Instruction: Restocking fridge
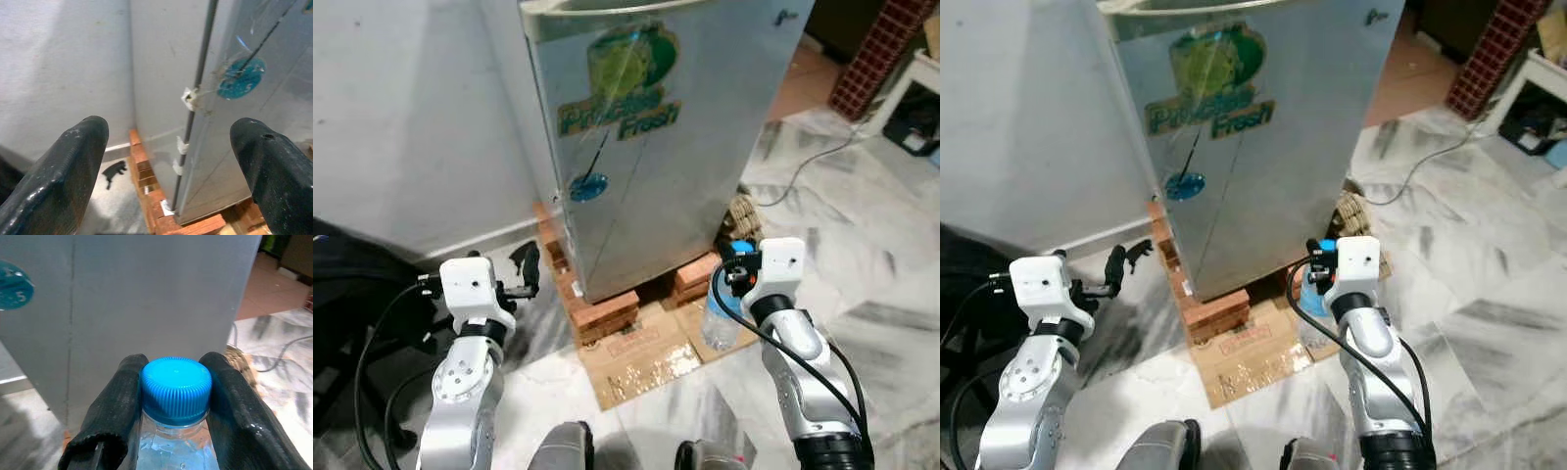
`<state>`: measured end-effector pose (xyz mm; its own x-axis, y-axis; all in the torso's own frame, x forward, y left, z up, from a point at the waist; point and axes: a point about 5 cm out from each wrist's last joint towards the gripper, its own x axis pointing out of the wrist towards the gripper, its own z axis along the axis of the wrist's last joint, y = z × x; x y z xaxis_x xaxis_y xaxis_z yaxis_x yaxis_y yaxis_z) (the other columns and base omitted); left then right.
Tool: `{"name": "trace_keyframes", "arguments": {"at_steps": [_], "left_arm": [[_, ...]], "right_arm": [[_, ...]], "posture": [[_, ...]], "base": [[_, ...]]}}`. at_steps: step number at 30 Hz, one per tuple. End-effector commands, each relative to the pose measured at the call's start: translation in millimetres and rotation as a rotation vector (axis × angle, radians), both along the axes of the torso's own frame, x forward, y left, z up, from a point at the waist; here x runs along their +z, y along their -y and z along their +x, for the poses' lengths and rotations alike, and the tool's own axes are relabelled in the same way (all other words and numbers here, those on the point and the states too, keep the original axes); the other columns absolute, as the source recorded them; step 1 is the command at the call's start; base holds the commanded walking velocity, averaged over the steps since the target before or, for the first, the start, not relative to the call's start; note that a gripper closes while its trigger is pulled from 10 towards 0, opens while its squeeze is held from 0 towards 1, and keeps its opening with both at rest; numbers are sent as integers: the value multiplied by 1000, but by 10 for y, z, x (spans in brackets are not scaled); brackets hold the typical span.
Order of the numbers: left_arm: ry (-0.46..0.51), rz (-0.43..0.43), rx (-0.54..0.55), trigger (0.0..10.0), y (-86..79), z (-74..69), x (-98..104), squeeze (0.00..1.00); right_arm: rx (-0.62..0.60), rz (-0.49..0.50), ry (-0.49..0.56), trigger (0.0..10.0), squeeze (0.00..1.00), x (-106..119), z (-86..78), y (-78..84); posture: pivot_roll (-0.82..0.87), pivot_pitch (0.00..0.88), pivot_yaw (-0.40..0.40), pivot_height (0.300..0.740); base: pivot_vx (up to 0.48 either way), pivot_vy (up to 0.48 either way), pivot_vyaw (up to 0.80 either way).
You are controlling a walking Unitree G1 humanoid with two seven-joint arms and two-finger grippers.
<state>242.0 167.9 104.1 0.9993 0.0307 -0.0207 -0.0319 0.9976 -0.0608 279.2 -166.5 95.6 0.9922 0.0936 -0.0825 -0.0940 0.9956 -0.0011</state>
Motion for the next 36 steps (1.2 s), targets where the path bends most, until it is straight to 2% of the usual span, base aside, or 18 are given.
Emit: {"name": "trace_keyframes", "arguments": {"at_steps": [1,16,25,28,33,36], "left_arm": [[8,-3,-11,10000,-2,-17,14,0],[13,-18,-21,10000,33,-6,5,0],[-8,21,66,10000,-45,-3,-35,0],[-6,17,60,10000,-63,15,-39,0],[-29,-15,67,10000,-192,216,-57,0],[-10,-27,83,10000,-310,445,0,0]], "right_arm": [[15,-2,37,10000,0,73,2,-18],[19,-19,37,10000,0,77,9,10],[22,-28,32,10000,0,63,-1,19],[20,-31,32,10000,0,69,-11,30],[10,-47,24,10000,0,68,-79,93],[7,-63,16,10000,0,73,-121,141]], "posture": [[35,142,9,740],[27,142,3,740],[23,143,-1,740],[14,150,-6,740],[-2,159,-14,740],[-32,166,-27,740]], "base": [[259,0,0],[403,0,0],[0,0,0],[0,0,0],[0,0,0],[0,0,0]]}}
